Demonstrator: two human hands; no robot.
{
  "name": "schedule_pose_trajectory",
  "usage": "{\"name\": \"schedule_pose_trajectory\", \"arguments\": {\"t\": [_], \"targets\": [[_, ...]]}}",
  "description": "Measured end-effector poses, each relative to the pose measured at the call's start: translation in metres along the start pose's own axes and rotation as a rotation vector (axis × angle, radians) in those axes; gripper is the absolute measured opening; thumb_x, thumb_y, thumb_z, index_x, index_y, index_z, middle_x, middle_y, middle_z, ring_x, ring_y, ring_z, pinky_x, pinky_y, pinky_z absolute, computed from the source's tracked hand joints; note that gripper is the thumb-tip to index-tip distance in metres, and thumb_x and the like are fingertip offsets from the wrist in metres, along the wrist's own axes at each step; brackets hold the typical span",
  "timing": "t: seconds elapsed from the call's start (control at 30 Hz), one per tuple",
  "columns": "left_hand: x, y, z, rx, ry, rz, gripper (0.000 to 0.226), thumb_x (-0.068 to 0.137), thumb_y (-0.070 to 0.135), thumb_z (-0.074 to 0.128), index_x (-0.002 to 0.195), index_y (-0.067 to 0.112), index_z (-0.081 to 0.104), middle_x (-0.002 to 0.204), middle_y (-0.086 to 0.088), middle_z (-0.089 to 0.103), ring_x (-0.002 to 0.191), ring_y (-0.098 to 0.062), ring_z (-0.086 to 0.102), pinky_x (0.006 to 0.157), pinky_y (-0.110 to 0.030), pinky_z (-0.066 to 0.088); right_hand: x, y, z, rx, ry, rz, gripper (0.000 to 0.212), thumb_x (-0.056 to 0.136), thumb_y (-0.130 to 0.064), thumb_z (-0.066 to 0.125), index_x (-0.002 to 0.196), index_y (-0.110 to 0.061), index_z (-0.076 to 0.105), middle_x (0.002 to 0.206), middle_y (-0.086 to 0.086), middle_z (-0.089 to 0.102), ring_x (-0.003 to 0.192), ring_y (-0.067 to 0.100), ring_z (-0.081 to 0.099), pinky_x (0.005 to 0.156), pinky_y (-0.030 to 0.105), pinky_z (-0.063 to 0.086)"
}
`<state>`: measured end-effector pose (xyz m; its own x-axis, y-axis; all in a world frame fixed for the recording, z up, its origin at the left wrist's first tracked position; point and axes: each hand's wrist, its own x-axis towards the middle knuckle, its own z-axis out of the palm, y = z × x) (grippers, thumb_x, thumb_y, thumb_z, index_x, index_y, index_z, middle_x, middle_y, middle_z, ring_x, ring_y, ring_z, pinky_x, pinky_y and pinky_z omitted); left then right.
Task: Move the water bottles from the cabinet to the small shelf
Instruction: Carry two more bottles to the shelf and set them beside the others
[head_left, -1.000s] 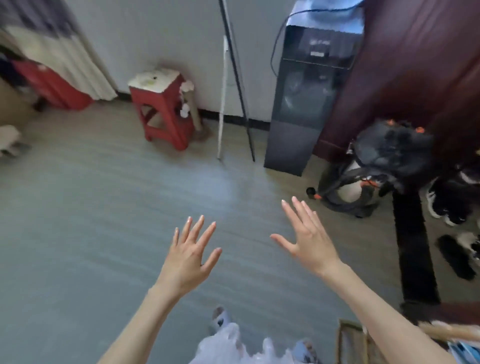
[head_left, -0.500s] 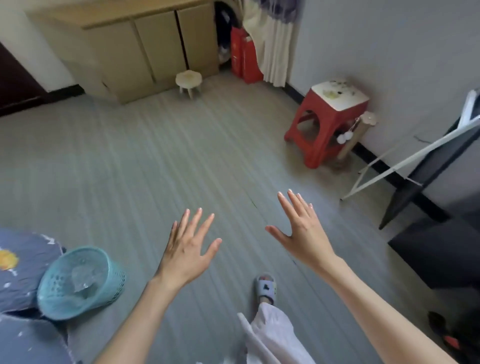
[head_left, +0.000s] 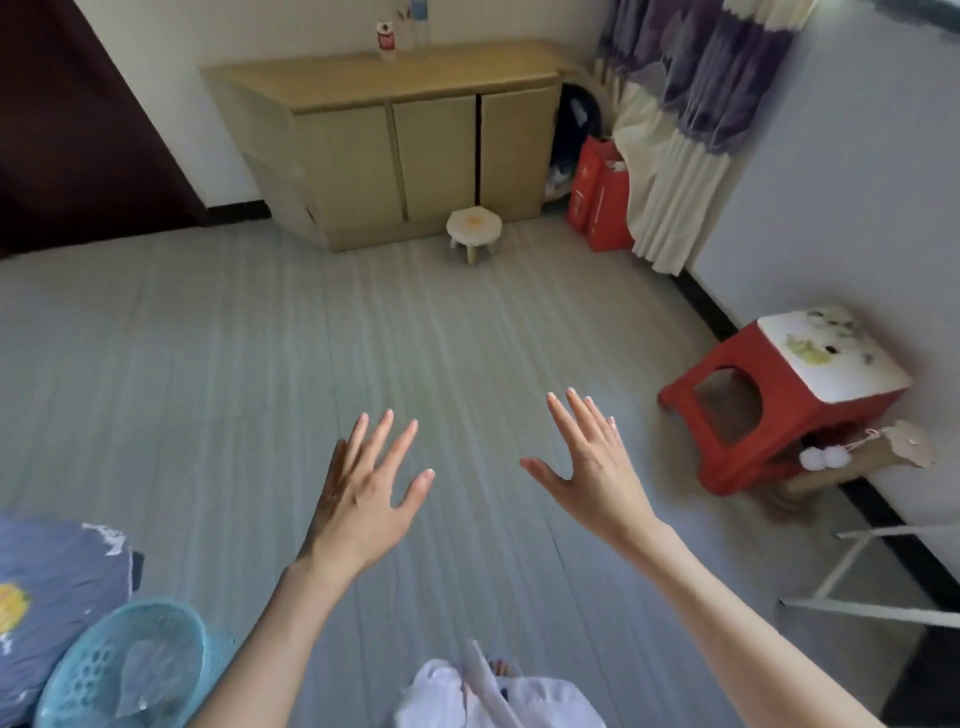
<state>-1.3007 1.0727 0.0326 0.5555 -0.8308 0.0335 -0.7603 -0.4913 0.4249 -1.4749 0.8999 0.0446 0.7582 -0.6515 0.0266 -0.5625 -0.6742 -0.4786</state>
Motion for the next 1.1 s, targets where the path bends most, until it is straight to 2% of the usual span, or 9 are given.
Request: {"name": "schedule_pose_trajectory", "arguments": {"t": [0.2, 0.6, 0.9, 1.1], "targets": [[0.135, -0.059, -0.021, -0.007, 0.060, -0.098, 0.077, 0.075, 0.064, 0.017, 0.140, 0.024, 0.026, 0.152, -0.005, 0.018, 0.141, -0.021, 0.004, 0.114, -0.041, 0.010, 0.162, -0.014, 0.015, -0.012, -0.028, -0.083, 0.074, 0.085, -0.054, 0.047, 0.144, -0.023, 0.016, 0.154, 0.007, 0.012, 0.142, 0.023, 0.005, 0.114, 0.037, 0.003], [0.433, -0.176, -0.078, -0.016, 0.002, -0.071, 0.078, 0.074, 0.067, 0.009, 0.142, 0.030, 0.016, 0.154, 0.003, 0.005, 0.140, -0.012, -0.010, 0.115, -0.038, 0.002, 0.481, -0.063, 0.045, 0.009, -0.002, -0.097, 0.075, 0.085, -0.054, 0.047, 0.144, -0.023, 0.013, 0.154, 0.006, 0.010, 0.142, 0.020, 0.001, 0.113, 0.034, -0.001], [0.626, -0.230, -0.063, -0.024, -0.071, -0.088, 0.082, 0.072, 0.073, 0.008, 0.142, 0.030, 0.016, 0.154, 0.002, 0.006, 0.141, -0.015, -0.007, 0.115, -0.038, 0.006, 0.691, -0.038, 0.060, 0.001, -0.042, -0.067, 0.075, 0.085, -0.054, 0.047, 0.144, -0.023, 0.013, 0.154, 0.007, 0.010, 0.142, 0.022, 0.001, 0.114, 0.039, 0.003], [0.788, -0.244, -0.087, -0.053, 0.002, -0.114, 0.077, 0.075, 0.067, 0.010, 0.142, 0.029, 0.015, 0.154, 0.001, 0.005, 0.141, -0.016, -0.007, 0.114, -0.037, 0.005, 0.866, -0.024, 0.041, 0.030, 0.013, -0.109, 0.073, 0.084, -0.046, 0.055, 0.143, -0.020, 0.020, 0.153, 0.009, 0.017, 0.142, 0.026, 0.007, 0.114, 0.042, 0.008]]}}
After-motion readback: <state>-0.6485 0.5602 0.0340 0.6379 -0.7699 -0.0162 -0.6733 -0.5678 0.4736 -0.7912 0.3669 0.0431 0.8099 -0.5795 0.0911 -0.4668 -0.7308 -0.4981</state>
